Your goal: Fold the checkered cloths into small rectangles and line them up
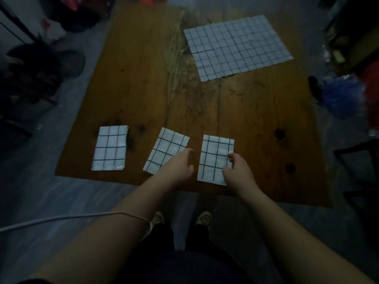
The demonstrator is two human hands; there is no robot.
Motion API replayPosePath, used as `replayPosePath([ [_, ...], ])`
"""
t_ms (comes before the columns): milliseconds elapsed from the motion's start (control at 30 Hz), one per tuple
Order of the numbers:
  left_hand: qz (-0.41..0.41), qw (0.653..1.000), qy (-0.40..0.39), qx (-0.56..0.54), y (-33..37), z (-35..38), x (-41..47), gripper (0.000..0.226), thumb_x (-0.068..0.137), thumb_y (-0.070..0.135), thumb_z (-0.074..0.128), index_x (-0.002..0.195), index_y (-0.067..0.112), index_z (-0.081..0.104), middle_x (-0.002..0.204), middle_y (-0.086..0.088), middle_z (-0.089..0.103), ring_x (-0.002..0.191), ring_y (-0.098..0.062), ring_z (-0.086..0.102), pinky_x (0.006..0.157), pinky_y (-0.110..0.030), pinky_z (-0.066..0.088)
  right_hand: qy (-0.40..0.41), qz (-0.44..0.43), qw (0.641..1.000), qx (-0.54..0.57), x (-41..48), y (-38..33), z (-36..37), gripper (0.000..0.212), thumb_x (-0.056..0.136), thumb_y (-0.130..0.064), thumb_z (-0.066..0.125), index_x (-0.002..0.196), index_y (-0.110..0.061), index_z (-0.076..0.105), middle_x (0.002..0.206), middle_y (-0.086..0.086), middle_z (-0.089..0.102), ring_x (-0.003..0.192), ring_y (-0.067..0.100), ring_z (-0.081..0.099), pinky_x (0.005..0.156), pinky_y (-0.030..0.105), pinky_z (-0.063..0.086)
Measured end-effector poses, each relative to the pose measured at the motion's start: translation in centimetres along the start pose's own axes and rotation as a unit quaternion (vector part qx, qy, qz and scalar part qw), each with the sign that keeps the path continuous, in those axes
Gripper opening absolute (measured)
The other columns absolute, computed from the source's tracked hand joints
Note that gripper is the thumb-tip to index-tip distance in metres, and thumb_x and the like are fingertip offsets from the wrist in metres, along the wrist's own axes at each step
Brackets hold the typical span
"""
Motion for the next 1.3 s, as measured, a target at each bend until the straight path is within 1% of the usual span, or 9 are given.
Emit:
replayPosePath([
  [100,0.028,0.997,0.029,0.059,-1.2,-2.3,-2.1,0.065,0.100,0.022,0.062,0.157,0.027,0.032,0.156,-0.003,0.046,0.141,-0.022,0.046,0.111,-0.041,0.044,0.000,-0.058,0.995,-0.076,-1.5,-3.1,1.5,0.054,0.098,-0.021,0.057,0.148,-0.026,0.040,0.146,0.000,0.046,0.131,0.020,0.048,0.102,0.043,0.051],
  [200,0.040,0.992,0.059,0.101,-3.9,-5.2,-4.1,0.064,0.100,0.029,0.059,0.158,0.025,0.031,0.160,-0.004,0.040,0.147,-0.024,0.036,0.119,-0.046,0.036,0.001,-0.128,0.981,-0.148,-3.2,-7.1,3.7,0.055,0.097,-0.027,0.057,0.149,-0.026,0.040,0.149,-0.004,0.045,0.140,0.019,0.039,0.114,0.043,0.039],
  [367,0.035,0.977,0.100,0.184,-10.6,-10.6,-8.0,0.066,0.105,0.040,0.049,0.162,0.025,0.020,0.170,-0.004,0.019,0.157,-0.027,0.012,0.125,-0.046,0.016,-0.015,-0.231,0.941,-0.248,-6.7,-13.6,8.6,0.061,0.099,-0.033,0.055,0.155,-0.025,0.032,0.158,-0.004,0.037,0.147,0.016,0.029,0.118,0.041,0.030],
  [533,-0.027,0.967,0.181,0.176,-22.5,-17.4,-14.7,0.067,0.105,0.048,0.039,0.163,0.026,0.015,0.171,-0.005,0.014,0.158,-0.030,0.008,0.127,-0.049,0.012,-0.019,-0.318,0.893,-0.317,-12.0,-21.6,19.0,0.065,0.100,-0.033,0.054,0.158,-0.026,0.026,0.165,0.000,0.027,0.152,0.020,0.020,0.122,0.041,0.021],
  [633,-0.054,0.952,0.222,0.203,-31.2,-21.6,-18.7,0.079,0.095,0.063,0.015,0.163,0.023,0.014,0.170,-0.011,0.016,0.157,-0.032,0.009,0.127,-0.048,0.013,-0.027,-0.353,0.878,-0.321,-15.8,-26.0,26.4,0.065,0.100,-0.035,0.053,0.158,-0.024,0.026,0.164,0.001,0.027,0.151,0.022,0.020,0.120,0.041,0.026],
  [667,-0.068,0.949,0.230,0.205,-33.9,-23.3,-20.1,0.080,0.095,0.063,0.014,0.163,0.022,0.014,0.171,-0.011,0.015,0.157,-0.032,0.008,0.127,-0.047,0.012,-0.038,-0.361,0.874,-0.322,-17.0,-27.5,28.9,0.066,0.099,-0.035,0.053,0.159,-0.024,0.025,0.165,0.001,0.026,0.152,0.023,0.019,0.121,0.042,0.025],
  [800,-0.109,0.947,0.252,0.167,-42.0,-28.8,-25.0,0.070,0.105,0.050,0.038,0.164,0.024,0.011,0.172,-0.008,0.005,0.158,-0.033,0.000,0.127,-0.048,0.009,-0.065,-0.407,0.847,-0.335,-20.9,-32.4,37.5,0.066,0.101,-0.039,0.050,0.159,-0.026,0.023,0.167,0.001,0.022,0.154,0.025,0.015,0.123,0.044,0.021],
  [1033,-0.137,0.942,0.265,0.153,-50.0,-35.3,-28.9,0.069,0.105,0.050,0.038,0.164,0.028,0.008,0.173,-0.007,0.003,0.158,-0.032,-0.001,0.127,-0.049,0.008,-0.066,-0.446,0.816,-0.361,-23.1,-39.5,46.8,0.064,0.103,-0.042,0.046,0.160,-0.025,0.024,0.167,0.002,0.023,0.154,0.023,0.016,0.125,0.043,0.022],
  [1300,-0.121,0.941,0.264,0.174,-53.8,-44.1,-23.1,0.067,0.105,0.050,0.037,0.163,0.028,0.011,0.172,-0.006,0.006,0.158,-0.030,0.001,0.127,-0.049,0.011,-0.062,-0.458,0.801,-0.380,-16.6,-46.9,52.6,0.065,0.102,-0.044,0.045,0.160,-0.025,0.024,0.166,0.004,0.025,0.153,0.027,0.018,0.123,0.043,0.026],
])
Point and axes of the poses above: each hand's wrist, its own x-axis towards the middle knuckle, its own z-axis out of the palm, y = z × x, the point moved 2 cm from there along x, towards the middle knuckle
